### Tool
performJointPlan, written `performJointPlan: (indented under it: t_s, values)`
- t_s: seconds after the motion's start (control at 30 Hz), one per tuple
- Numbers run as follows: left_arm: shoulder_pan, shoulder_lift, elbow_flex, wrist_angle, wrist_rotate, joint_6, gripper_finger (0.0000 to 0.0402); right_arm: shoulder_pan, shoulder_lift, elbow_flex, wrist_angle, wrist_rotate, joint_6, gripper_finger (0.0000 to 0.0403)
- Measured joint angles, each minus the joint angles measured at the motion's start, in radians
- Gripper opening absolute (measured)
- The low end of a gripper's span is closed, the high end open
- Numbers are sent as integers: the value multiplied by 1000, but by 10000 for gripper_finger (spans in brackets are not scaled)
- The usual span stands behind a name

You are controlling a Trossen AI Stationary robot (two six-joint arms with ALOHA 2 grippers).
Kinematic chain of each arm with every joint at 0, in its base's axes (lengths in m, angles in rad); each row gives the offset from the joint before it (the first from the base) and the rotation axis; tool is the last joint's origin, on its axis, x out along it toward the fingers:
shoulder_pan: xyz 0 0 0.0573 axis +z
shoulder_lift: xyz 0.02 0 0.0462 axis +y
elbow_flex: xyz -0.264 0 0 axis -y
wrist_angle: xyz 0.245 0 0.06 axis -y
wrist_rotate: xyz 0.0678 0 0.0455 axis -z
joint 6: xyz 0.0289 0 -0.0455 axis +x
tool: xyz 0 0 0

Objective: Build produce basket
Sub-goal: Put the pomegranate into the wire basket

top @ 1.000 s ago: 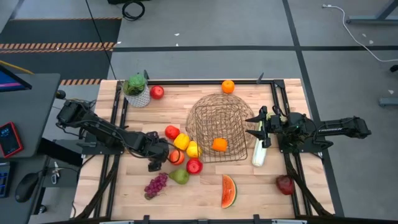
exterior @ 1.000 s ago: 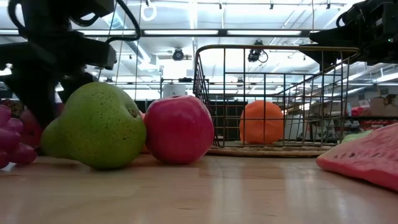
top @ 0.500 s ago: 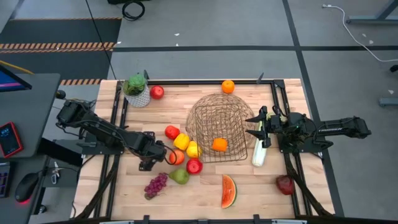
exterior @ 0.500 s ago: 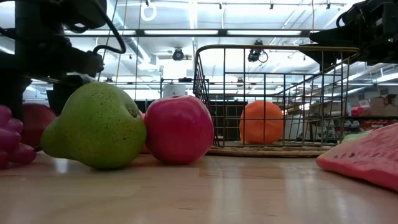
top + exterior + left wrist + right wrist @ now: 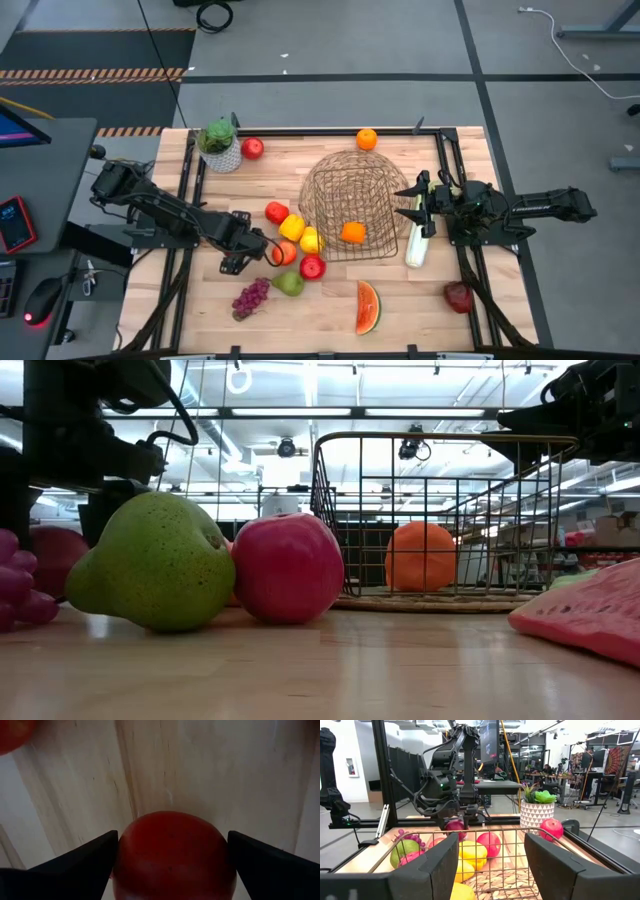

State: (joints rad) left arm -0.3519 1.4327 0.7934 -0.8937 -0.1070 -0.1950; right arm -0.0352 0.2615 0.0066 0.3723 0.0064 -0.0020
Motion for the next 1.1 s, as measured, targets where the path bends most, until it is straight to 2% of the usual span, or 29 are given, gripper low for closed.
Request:
performJointPlan:
  t_s: [0.2,0.5,0.8,0.9,1.1]
  values:
    - [1,0,60,-7,-26,9,371,0,0,0,0,0,0,231]
    - [2,0,251,-16,-137,-3,370,0,0,0,0,0,0,231]
    - [2,0,378,126,-238,64,370,0,0,0,0,0,0,231]
    - [2,0,387,176,-259,186,370,0,0,0,0,0,0,231]
    - [4,0,387,194,-262,599,370,0,0,0,0,0,0,231]
